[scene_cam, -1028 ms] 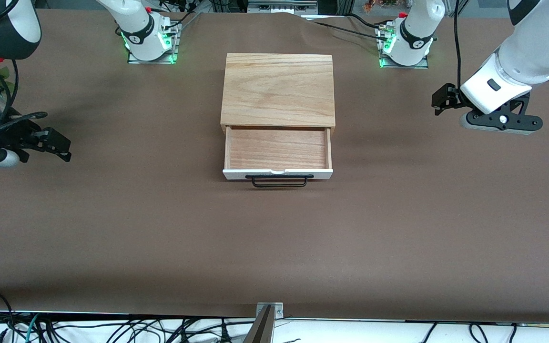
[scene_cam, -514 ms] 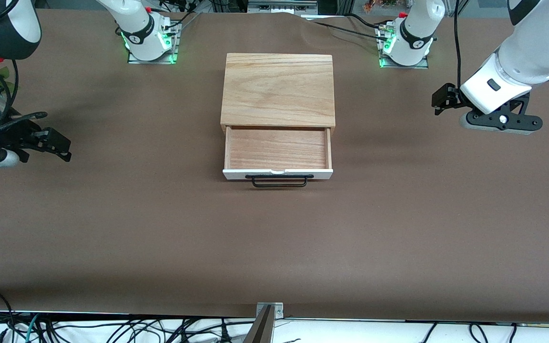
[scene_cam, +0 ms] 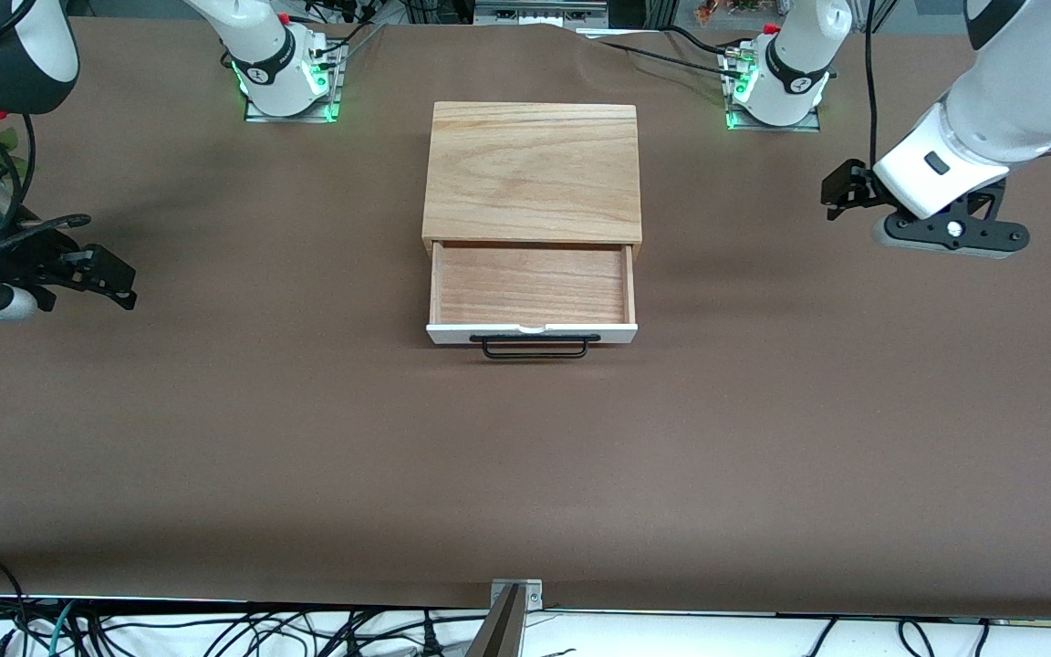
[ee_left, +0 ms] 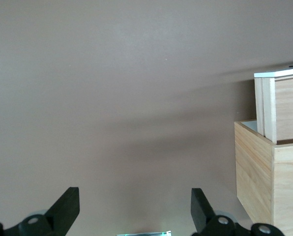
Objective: Close drawer with both arms simultaneously
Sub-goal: 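Move the left gripper and the right gripper toward the drawer front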
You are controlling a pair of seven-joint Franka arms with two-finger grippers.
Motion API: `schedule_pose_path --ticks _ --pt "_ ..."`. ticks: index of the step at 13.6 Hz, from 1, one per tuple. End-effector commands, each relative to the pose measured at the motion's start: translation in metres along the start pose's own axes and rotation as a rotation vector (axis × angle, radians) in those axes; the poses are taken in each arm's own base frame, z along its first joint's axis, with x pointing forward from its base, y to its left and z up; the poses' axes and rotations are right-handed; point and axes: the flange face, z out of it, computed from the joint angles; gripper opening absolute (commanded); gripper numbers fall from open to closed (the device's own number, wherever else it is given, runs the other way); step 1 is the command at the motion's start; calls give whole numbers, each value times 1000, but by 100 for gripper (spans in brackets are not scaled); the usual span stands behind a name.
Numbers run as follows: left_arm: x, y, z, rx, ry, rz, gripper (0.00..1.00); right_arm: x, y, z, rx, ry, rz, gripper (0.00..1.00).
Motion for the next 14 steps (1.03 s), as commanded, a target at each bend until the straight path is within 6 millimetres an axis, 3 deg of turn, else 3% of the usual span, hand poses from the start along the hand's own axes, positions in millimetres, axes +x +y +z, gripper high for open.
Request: schedule_pose_path --ticks 1,3,5,7,10,12,14 --pt "4 19 3 -21 -12 38 100 4 -2 13 -5 -31 -1 100" --pt "17 32 4 -60 -14 59 100 6 -15 26 -3 -53 -21 100" --pt "26 48 18 -111 -41 78 100 6 -30 40 -2 -77 -47 100" --pt "45 66 41 -159 -61 97 100 12 -37 80 -1 -135 -56 100" --pt "80 97 77 -282 -28 103 100 15 -78 97 90 -143 -75 100" --pt "102 123 108 -396 -18 88 100 24 -91 120 170 -124 -49 100" --pt "126 132 142 -504 -10 35 100 27 -105 146 214 -138 -37 100"
